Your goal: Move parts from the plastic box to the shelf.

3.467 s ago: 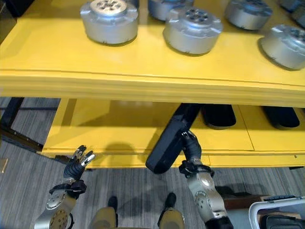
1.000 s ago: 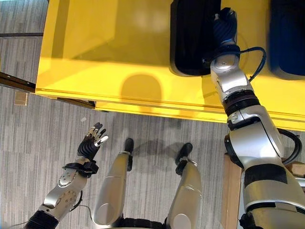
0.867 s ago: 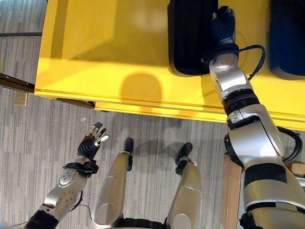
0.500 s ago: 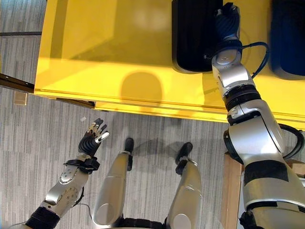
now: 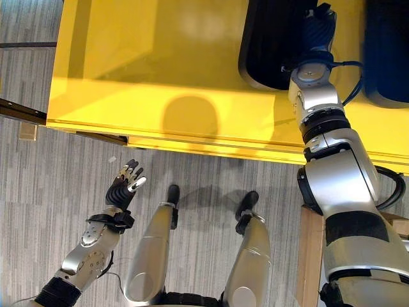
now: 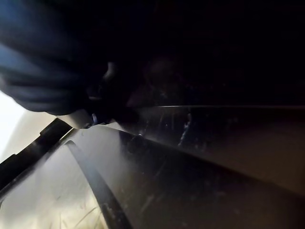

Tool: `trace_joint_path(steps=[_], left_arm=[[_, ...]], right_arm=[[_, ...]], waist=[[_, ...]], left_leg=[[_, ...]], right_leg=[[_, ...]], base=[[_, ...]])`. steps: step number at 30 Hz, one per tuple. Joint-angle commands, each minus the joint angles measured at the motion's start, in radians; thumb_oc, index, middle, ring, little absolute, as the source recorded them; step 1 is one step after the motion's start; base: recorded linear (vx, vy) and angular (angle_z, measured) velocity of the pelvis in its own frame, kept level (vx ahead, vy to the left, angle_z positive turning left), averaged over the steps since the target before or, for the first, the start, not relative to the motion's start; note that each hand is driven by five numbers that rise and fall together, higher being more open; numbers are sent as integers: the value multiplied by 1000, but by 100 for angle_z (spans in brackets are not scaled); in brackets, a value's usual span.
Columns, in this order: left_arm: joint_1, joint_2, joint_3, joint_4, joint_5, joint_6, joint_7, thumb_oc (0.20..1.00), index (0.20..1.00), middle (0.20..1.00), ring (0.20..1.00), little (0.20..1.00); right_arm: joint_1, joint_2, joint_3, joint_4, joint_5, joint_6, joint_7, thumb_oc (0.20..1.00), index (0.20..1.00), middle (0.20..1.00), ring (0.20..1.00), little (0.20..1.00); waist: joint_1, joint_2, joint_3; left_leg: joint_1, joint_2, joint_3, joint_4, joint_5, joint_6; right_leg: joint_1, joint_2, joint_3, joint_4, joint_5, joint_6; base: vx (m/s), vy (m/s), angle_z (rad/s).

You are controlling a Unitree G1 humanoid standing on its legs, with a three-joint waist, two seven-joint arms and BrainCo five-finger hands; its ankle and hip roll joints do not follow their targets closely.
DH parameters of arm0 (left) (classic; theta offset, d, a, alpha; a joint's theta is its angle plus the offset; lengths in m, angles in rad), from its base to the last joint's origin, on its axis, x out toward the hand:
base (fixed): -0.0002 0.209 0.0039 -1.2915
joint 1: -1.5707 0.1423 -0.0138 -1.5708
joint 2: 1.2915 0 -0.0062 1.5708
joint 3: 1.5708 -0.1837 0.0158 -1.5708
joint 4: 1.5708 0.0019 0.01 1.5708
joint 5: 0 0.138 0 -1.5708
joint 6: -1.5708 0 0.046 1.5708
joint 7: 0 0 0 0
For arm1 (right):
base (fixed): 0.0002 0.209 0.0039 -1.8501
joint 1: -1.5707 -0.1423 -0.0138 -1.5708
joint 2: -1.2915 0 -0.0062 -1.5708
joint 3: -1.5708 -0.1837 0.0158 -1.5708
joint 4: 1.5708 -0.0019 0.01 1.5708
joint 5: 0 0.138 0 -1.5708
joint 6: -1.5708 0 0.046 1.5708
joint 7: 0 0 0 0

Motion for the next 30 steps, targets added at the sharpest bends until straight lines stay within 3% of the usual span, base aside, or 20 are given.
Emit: trace_joint_path(steps=[1, 3, 5, 6, 7, 18, 25, 30], left_arm=[[7, 15, -4, -81, 1, -54, 5, 1000, 1000, 1000, 1000, 1000], [7, 17, -5, -83, 0, -56, 3, 1000, 1000, 1000, 1000, 1000], [9, 16, -6, -84, -1, -56, 1, 1000, 1000, 1000, 1000, 1000], [8, 17, -6, -86, -1, -56, 1, 1000, 1000, 1000, 1000, 1000], [8, 17, -6, -86, 0, -57, 1, 1000, 1000, 1000, 1000, 1000], [-3, 13, 0, -71, -2, -60, 16, 1000, 1000, 1000, 1000, 1000], [-11, 1, 19, -62, 4, -53, 44, 1000, 1000, 1000, 1000, 1000], [1, 3, 29, -73, 13, -50, 49, 1000, 1000, 1000, 1000, 1000]], right_arm=[[-80, 2, 10, 20, 41, -22, -7, 200, 200, 200, 200, 200], [-81, 2, 24, 10, 30, -21, -1, 200, 200, 200, 200, 200], [-81, 1, 31, 1, 23, -21, 0, 398, 398, 398, 398, 398], [-81, -2, 35, -6, 19, -22, 1, 630, 630, 630, 630, 630], [-82, -3, 39, -12, 18, -24, 4, 1000, 1000, 1000, 1000, 1000], [-72, 33, 34, -169, -2, -55, -48, 1000, 1000, 1000, 1000, 1000], [23, 67, -57, -602, -93, -89, -138, 1000, 1000, 1000, 1000, 1000], [106, 59, -108, -747, -151, -77, -146, 1000, 1000, 1000, 1000, 1000]], waist=[[6, 19, -10], [7, 18, -10], [6, 17, -10], [7, 16, -10], [7, 16, -10], [-4, 2, -10], [-31, -11, -10], [-38, -16, -10]], left_leg=[[-5, 18, 41, -56, 57, 15], [-5, 18, 41, -56, 58, 15], [-5, 18, 40, -57, 58, 15], [-4, 18, 39, -56, 58, 15], [-4, 18, 39, -56, 58, 14], [-1, 21, 45, -49, 55, 16], [11, 24, 52, -43, 44, 17], [13, 25, 57, -39, 40, 19]], right_leg=[[37, 22, 39, 115, -137, 46], [38, 21, 39, 115, -137, 45], [37, 21, 39, 115, -137, 45], [38, 21, 39, 115, -136, 45], [37, 21, 40, 114, -136, 45], [38, 25, 47, 111, -132, 45], [45, 28, 60, 109, -131, 44], [50, 27, 63, 108, -130, 44]], base=[[0, 0, 0], [0, 0, 0], [0, 0, 0], [0, 0, 0], [0, 0, 0], [1, 1, 0], [4, 7, -2], [0, 0, 0]])
